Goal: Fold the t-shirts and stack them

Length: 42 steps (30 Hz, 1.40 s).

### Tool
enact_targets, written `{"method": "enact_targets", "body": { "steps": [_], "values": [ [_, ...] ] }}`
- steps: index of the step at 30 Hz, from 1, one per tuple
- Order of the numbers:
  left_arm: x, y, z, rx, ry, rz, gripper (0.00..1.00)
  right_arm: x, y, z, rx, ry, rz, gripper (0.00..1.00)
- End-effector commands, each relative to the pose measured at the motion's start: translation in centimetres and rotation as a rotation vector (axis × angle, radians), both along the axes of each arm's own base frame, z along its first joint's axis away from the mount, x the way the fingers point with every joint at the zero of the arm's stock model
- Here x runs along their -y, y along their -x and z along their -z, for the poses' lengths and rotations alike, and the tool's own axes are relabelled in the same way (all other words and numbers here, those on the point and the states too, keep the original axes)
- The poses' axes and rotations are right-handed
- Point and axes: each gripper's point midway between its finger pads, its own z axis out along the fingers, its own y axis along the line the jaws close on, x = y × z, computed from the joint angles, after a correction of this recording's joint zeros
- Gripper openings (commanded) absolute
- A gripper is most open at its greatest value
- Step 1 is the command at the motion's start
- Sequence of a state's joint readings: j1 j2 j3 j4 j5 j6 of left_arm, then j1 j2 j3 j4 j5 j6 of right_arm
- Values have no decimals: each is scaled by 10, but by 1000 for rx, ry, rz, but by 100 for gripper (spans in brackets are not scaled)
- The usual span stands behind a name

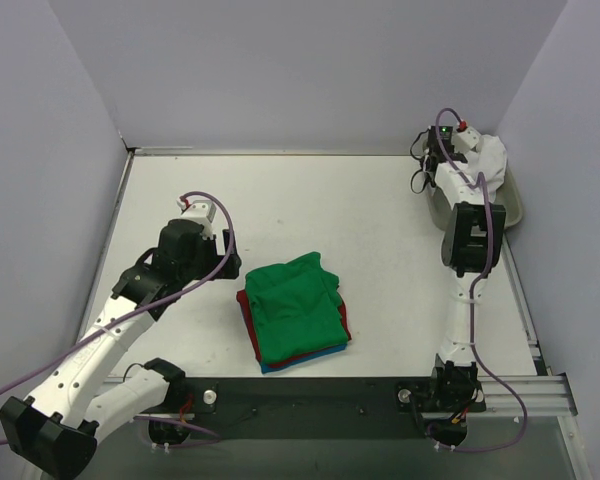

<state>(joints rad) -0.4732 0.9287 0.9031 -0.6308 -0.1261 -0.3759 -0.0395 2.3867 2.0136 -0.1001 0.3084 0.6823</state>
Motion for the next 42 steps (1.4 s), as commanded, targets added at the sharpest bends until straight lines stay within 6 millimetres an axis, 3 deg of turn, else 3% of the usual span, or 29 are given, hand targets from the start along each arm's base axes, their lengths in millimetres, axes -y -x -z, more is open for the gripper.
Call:
{"method": "enact_targets", "body": {
  "steps": [1, 5, 8, 9, 14, 15, 16, 18, 19, 21, 23, 24, 27, 29, 30, 32, 33, 35, 36, 42],
  "values": [
    [0, -9, -8, 42, 4, -2, 95, 12, -6, -8, 23, 6, 27, 0],
    [0, -9, -7, 41, 5, -4, 95, 13, -5, -6, 20, 6, 27, 0],
    [1, -9, -8, 41, 8, 2, 95, 8, -8, -18, 65, 0, 5, 0],
    [1, -9, -8, 41, 8, 3, 95, 3, -1, -19, 67, -9, -15, 0],
    [1, -9, -9, 44, 16, 5, 95, -32, -6, -60, 214, -14, -115, 0],
    [1, -9, -10, 47, 16, 5, 95, -34, -4, -82, 258, -9, -120, 0],
    [1, -9, -10, 47, 18, 4, 95, -49, 2, -75, 248, -15, -153, 0],
    [0, -8, -12, 52, 21, 3, 95, -71, 6, -105, 332, -18, -192, 0],
    [1, -8, -12, 55, 23, 5, 95, -76, 12, -102, 330, -18, -201, 0],
    [0, -7, -14, 60, 25, 6, 95, -97, 19, -133, 406, -16, -235, 0],
    [1, -6, -15, 64, 31, 10, 95, -111, 26, -145, 442, -4, -250, 0],
    [0, -6, -16, 69, 31, 10, 95, -128, 32, -164, 472, 8, -282, 0],
    [1, -4, -19, 77, 39, 16, 95, -152, 41, -209, 542, 62, -314, 0],
    [0, -3, -21, 82, 43, 16, 95, -161, 48, -232, 560, 126, -342, 0],
    [1, -2, -22, 89, 47, 18, 95, -162, 52, -257, 598, 153, -335, 0],
    [1, -1, -24, 93, 50, 22, 95, -171, 60, -282, 617, 204, -362, 0],
    [1, 0, -25, 99, 54, 21, 95, -172, 68, -307, 660, 210, -365, 0],
    [1, 0, -28, 105, 59, 23, 95, -178, 81, -332, 694, 255, -386, 0],
    [1, 0, -28, 108, 61, 25, 95, -178, 94, -357, 739, 268, -382, 0],
    [2, 1, -30, 112, 66, 31, 95, -199, 151, -458, 892, 401, -432, 0]
  ]
}}
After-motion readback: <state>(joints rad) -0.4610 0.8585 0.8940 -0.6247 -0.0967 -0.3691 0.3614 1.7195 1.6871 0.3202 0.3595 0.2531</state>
